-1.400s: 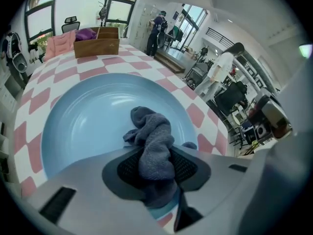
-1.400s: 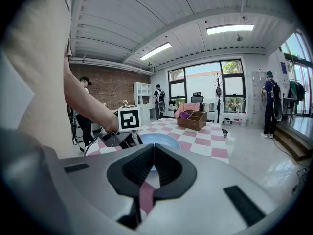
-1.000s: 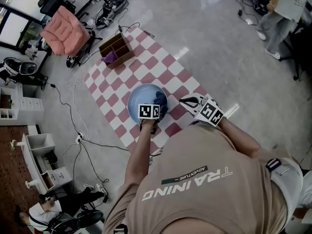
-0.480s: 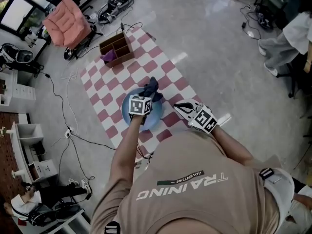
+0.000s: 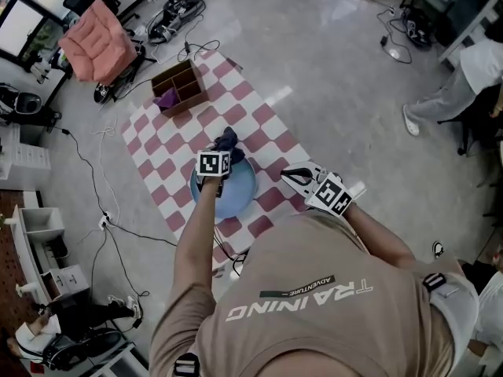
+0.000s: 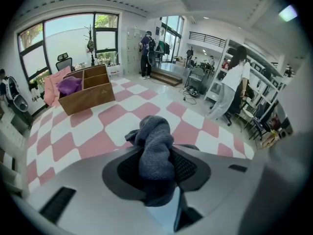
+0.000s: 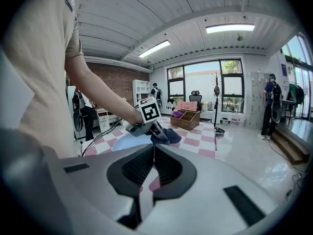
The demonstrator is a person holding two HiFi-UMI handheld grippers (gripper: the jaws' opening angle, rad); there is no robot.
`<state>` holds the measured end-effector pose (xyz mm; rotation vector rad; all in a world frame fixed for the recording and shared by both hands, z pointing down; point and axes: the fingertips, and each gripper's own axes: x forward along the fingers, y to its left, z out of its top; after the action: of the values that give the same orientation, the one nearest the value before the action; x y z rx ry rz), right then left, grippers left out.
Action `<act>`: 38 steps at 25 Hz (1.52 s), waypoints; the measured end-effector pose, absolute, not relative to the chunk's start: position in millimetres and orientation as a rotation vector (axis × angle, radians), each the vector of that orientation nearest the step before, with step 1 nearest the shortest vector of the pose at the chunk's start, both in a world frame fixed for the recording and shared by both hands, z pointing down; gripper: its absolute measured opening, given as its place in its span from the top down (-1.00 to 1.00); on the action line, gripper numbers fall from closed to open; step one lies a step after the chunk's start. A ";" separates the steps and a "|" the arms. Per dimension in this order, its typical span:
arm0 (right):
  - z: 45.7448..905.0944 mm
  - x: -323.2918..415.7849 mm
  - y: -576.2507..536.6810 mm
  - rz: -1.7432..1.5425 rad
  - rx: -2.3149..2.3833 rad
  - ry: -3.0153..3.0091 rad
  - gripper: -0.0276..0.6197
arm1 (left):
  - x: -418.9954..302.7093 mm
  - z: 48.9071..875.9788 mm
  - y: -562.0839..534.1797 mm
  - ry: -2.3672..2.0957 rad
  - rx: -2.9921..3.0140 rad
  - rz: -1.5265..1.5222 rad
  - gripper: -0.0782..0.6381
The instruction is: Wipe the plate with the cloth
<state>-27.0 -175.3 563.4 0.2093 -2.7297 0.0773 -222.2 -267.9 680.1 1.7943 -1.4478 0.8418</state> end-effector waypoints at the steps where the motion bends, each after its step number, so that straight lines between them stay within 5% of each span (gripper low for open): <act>1: 562.9 -27.4 -175.5 0.071 0.204 -2.725 0.86 | -230.9 679.8 -266.7 -1.464 1.772 0.843 0.37; 15: 564.2 -57.9 -135.5 0.057 0.034 -2.725 0.86 | -338.8 682.5 -139.1 -1.530 1.392 0.835 0.37; 28: 572.0 -111.2 -94.7 0.029 -0.164 -2.746 0.86 | -253.6 685.7 -41.3 -1.523 1.500 0.706 0.37; 38: 572.4 -100.0 -116.3 0.069 -0.025 -2.779 0.86 | -149.4 687.1 -73.0 -1.341 1.709 0.760 0.37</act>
<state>-100.0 -116.3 572.4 -0.0248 -2.7787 0.0694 -149.4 -73.0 687.1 1.7095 -1.3408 0.7600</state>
